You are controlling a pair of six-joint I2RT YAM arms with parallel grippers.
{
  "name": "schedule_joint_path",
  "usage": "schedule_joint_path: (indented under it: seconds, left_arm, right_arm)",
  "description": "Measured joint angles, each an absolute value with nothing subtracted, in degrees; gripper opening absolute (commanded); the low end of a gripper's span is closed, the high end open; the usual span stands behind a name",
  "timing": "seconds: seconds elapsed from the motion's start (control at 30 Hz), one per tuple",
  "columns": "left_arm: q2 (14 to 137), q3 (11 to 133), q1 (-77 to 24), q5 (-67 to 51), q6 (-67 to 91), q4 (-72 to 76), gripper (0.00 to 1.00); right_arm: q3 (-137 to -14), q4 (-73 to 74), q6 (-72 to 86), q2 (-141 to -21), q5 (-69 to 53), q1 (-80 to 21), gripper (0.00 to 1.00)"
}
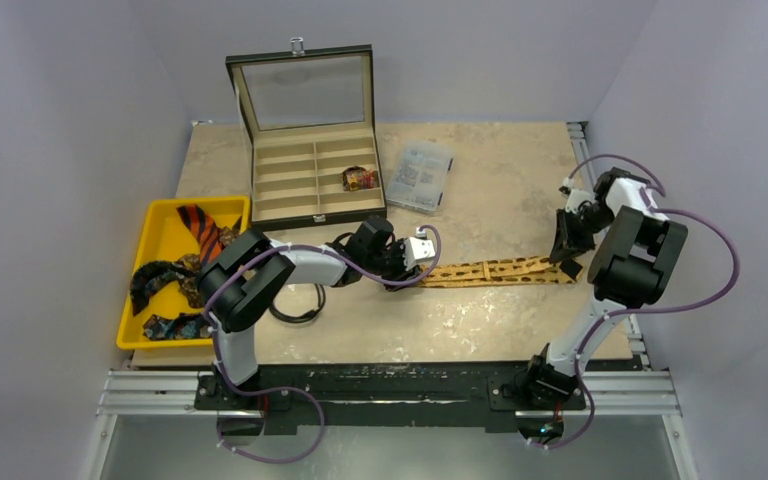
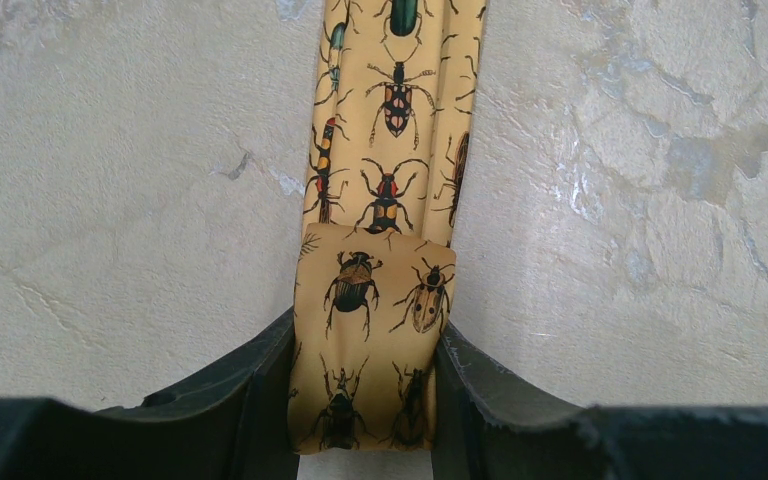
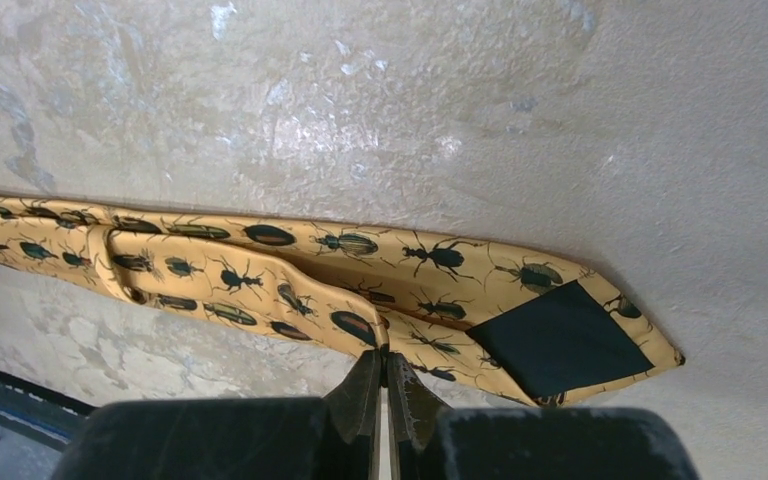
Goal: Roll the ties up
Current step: Roll the tie at the center of the board.
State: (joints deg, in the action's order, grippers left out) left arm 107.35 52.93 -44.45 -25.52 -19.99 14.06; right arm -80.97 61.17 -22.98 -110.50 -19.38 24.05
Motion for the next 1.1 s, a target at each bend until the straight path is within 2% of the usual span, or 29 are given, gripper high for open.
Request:
schedule_joint_path:
  seconds: [0.3, 0.63, 0.83, 1.1]
  left_arm:
    - [107.4, 52.9, -44.4, -25.5, -19.9, 14.0, 0.17]
    - [108.9, 55.4, -44.4, -25.5, -19.9, 13.1, 0.15]
    - [112.4, 60.9, -44.4, -25.3, -19.3, 11.1, 0.15]
    - [111.5, 59.2, -44.2, -25.2, -18.6, 12.4, 0.15]
  right_arm:
    - [-77.5, 55.6, -22.7, -112.0, -12.7, 24.1, 0.0]
    - [-79.1, 55.2, -21.5, -114.4, -11.8, 24.1, 0.0]
    - [-82.7, 57.3, -21.5, -117.0, -11.0, 24.1, 0.0]
    - [-86.6, 57.6, -22.2, -119.2, -9.9, 24.4, 0.02]
